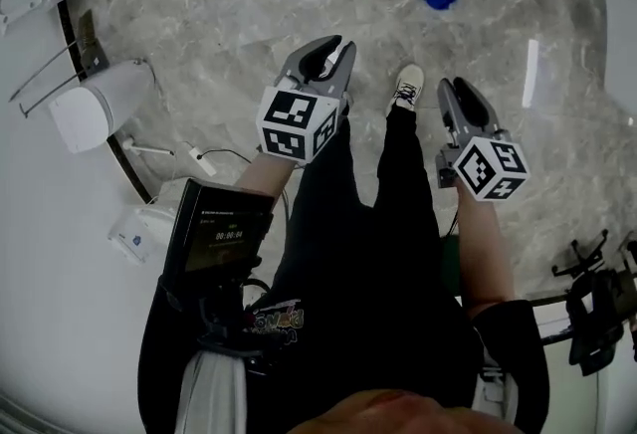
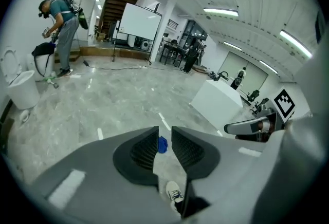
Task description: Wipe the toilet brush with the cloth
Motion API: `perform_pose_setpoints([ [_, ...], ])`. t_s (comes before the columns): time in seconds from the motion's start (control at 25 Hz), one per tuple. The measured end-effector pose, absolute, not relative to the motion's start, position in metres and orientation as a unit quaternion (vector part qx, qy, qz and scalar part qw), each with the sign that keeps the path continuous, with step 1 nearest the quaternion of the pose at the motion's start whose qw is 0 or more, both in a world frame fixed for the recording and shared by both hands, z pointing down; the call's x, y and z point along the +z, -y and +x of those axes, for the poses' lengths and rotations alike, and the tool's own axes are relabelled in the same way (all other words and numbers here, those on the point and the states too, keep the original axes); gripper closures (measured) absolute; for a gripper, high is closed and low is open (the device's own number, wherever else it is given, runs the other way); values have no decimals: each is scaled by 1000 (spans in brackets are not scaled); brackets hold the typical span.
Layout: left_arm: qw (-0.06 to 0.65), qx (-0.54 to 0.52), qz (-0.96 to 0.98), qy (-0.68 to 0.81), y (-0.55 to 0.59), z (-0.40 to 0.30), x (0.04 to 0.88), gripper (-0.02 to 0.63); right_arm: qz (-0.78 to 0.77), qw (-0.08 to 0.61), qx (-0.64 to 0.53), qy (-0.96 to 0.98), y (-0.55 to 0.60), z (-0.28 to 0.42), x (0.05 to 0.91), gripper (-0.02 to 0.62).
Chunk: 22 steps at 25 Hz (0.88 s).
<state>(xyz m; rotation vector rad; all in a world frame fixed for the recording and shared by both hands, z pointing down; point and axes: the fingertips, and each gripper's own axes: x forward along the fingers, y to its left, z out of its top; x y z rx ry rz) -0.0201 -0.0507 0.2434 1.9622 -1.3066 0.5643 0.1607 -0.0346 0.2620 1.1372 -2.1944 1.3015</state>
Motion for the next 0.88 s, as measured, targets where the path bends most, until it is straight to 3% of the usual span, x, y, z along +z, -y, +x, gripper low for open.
perform_pose_setpoints([
  [0.28,353,215,765,494,92,-14,375,507,436,185,460,751,76,154,384,426],
  [0.4,347,206,753,520,111,-16,417,469,443,207,434,757,94,160,455,416],
  [0.56,296,189,759,549,132,-23,454,449,441,239,426,753,119,168,567,360],
  [0.88,225,157,778,565,159,-42,541,423,488,280,380,734,187,189,752,342],
])
